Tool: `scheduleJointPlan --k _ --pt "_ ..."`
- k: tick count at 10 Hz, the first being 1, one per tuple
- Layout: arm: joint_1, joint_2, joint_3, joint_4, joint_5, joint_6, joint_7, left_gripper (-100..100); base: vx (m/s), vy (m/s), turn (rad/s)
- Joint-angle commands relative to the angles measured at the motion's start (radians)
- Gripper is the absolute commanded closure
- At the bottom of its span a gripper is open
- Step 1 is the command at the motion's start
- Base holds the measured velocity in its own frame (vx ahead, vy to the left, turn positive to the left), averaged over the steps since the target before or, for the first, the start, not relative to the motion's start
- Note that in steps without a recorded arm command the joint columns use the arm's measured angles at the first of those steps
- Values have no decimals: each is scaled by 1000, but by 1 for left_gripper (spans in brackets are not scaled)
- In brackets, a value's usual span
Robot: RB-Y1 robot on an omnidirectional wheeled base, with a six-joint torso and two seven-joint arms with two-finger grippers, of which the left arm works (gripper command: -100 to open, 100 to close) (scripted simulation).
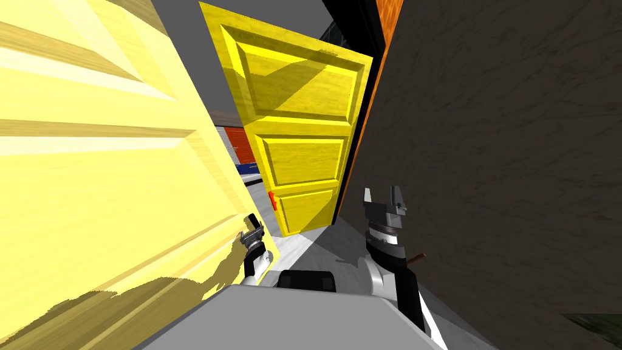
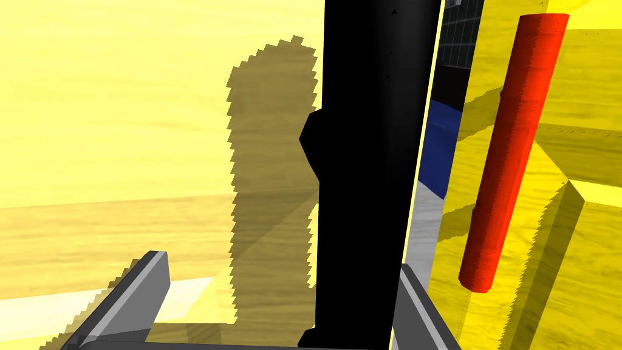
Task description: Push the door open
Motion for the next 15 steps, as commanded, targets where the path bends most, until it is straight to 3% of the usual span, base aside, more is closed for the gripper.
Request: scheduleJointPlan --k 1,3,12,13,15 --pt "-11 35 14 43 2 -23 24 100 38 26 36" --pt "-11 46 40 50 22 -45 15 100 19 66 -73" --pt "-11 46 40 50 22 -45 15 100 3 13 -6" --pt "-56 42 42 99 52 -68 29 100 70 15 -192" --pt "-51 55 63 105 86 -84 21 100 86 104 -169"
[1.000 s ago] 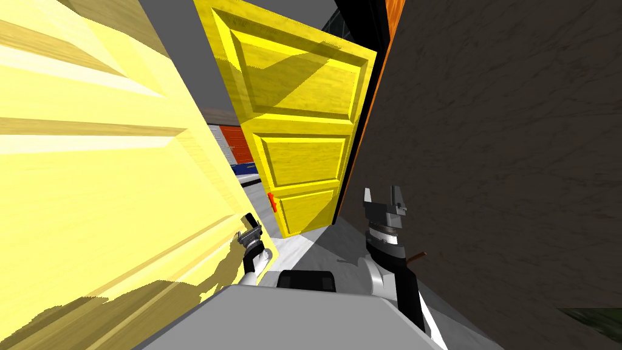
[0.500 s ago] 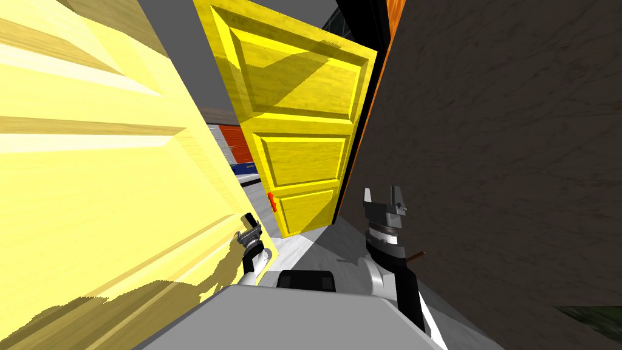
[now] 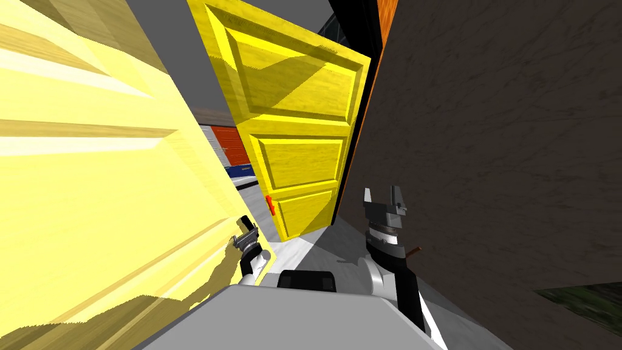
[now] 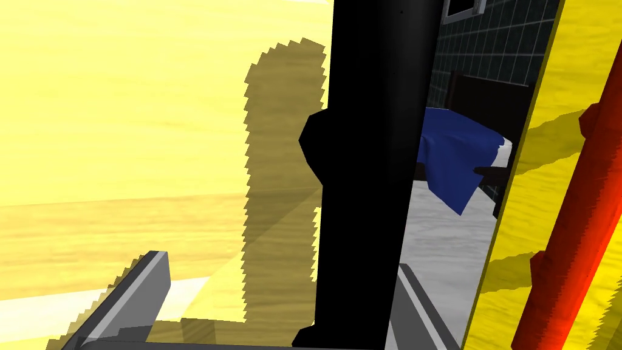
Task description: Push the door open
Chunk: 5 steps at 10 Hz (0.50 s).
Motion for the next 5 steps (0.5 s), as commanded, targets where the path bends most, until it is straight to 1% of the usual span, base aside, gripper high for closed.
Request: scheduleJointPlan --k 1,2,3,4,5 --pt "-13 30 21 32 15 -17 7 100 70 71 10" --pt "-8 40 38 37 45 -31 0 100 71 89 -127" --pt "-8 40 38 35 45 -31 0 100 66 78 -39" --pt "-8 40 38 37 45 -31 0 100 36 43 42" --pt "-4 51 57 43 77 -46 -8 100 55 74 -140"
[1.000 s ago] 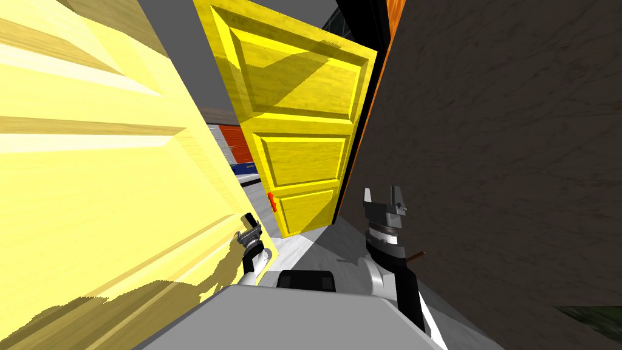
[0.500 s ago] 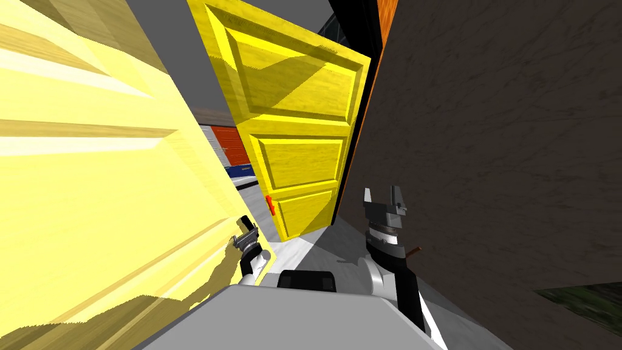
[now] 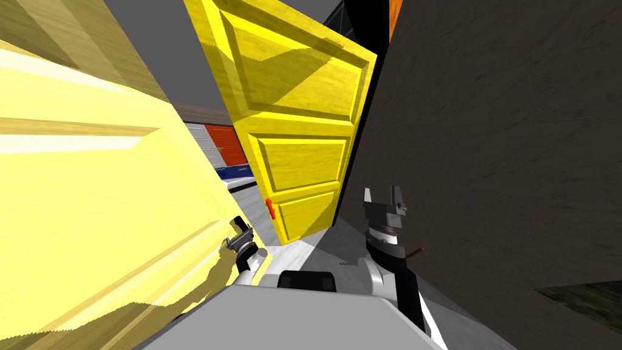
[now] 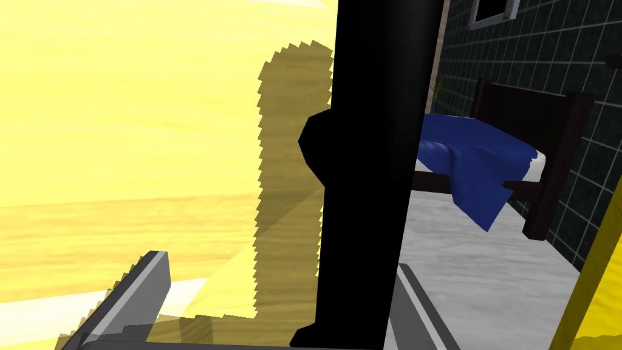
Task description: Push the door open
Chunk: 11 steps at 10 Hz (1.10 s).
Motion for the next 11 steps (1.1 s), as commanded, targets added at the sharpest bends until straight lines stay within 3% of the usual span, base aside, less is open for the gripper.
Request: scheduleJointPlan --k 1,2,3,4,11 --pt "50 1 23 -50 22 3 -32 100 32 86 -83" --pt "50 1 23 -55 22 3 -32 100 2 38 -17" --pt "59 12 44 -51 57 -14 -41 100 51 70 -125" --pt "50 12 44 -37 57 -14 -41 100 56 84 -109" --pt "59 12 44 -51 57 -14 -41 100 2 9 5"
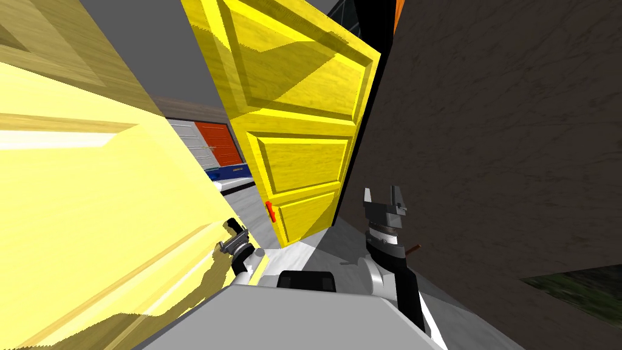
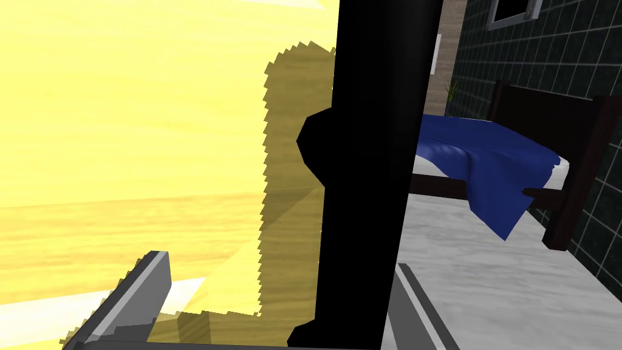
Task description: Push the door open
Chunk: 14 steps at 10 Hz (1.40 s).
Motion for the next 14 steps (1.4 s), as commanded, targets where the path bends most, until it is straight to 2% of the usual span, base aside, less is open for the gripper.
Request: scheduleJointPlan --k 1,2,3,4,6,7,13,14 --pt "28 24 38 31 45 -36 0 100 44 52 -176" --pt "28 24 38 18 45 -36 0 100 63 79 -62" --pt "28 24 38 31 45 -36 0 100 41 49 4" --pt "30 31 50 34 65 -45 -5 100 42 70 -90" --pt "30 31 50 21 65 -45 -5 100 16 37 -11" --pt "30 31 50 34 65 -45 -5 100 5 1 24" --pt "30 31 50 34 65 -45 -5 100 -1 -4 -2" --pt "-10 34 59 60 81 -66 -7 100 6 84 -264"
